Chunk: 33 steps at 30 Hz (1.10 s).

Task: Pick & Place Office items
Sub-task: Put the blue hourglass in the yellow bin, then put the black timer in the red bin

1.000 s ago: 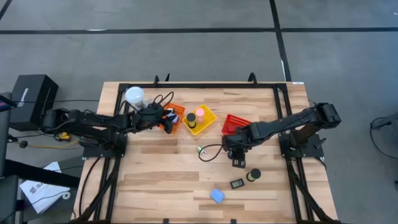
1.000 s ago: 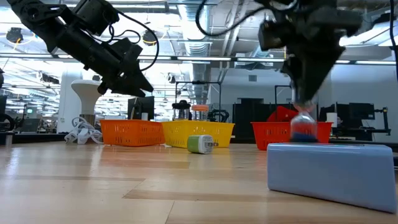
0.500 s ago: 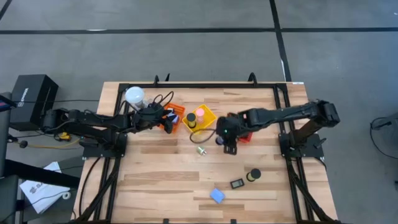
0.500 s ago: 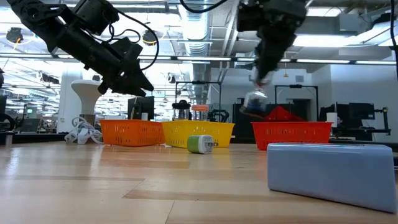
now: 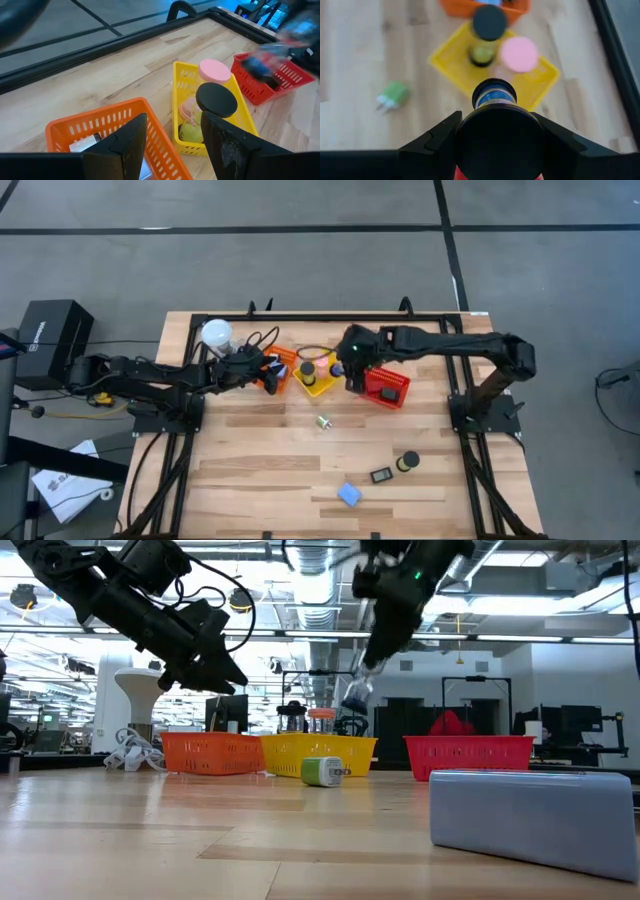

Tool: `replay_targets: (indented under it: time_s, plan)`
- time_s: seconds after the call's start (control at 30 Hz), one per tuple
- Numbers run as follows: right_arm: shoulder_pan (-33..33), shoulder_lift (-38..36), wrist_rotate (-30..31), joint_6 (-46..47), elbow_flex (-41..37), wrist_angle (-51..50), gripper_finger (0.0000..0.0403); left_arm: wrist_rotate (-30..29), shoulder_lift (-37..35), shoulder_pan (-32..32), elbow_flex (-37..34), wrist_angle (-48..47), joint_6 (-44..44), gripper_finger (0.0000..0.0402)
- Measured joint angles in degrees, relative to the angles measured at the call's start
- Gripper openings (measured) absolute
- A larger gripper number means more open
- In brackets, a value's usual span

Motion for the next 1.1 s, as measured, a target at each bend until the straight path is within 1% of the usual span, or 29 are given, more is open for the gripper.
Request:
replay_targets:
  time_s: [0.13,0.23,0.3,0.43,0.53,0.7,0.87,1.0,1.1]
  plan:
    - [-3.16,1.97,-1.95,-2.47,-0.09,2.65,0.0198,0.00,0.00,0.00,0.00,0.09,0.01,0.0181]
    - [-4.56,3.42,-4.30,-3.28,0.01,3.58,0.0206,0.02,0.00,0.01,0.00,0.45,0.01,0.0181]
    - [-5.07,4.44,-4.54,-3.54,-0.09,3.15,0.0208,0.00,0.00,0.00,0.00,0.47,0.01,0.0181]
    - [-6.29,6.25,-4.59,-4.15,-0.09,3.55,0.0198,0.00,0.00,-0.01,0.00,0.54,0.01,0.0181]
    - [-7.10,7.88,-5.92,-4.60,-0.07,4.54,0.0199,0.00,0.00,0.00,0.00,0.73,0.01,0.0181]
    - [-7.95,9.78,-8.66,-5.03,-0.07,6.58,0.0227,0.01,0.00,0.01,0.00,0.95,0.01,0.0181]
    - [-8.09,10.02,-8.80,-6.06,0.00,7.33,0.0231,0.01,0.00,0.00,0.00,1.28,0.01,0.0181]
    - [-8.09,9.48,-8.67,-6.10,0.69,5.27,0.0225,0.00,0.00,0.00,0.00,1.43,0.01,0.0181]
    - [-8.09,9.40,-8.56,-6.09,4.06,0.98,0.0221,0.02,0.00,0.01,0.00,1.60,0.01,0.0181]
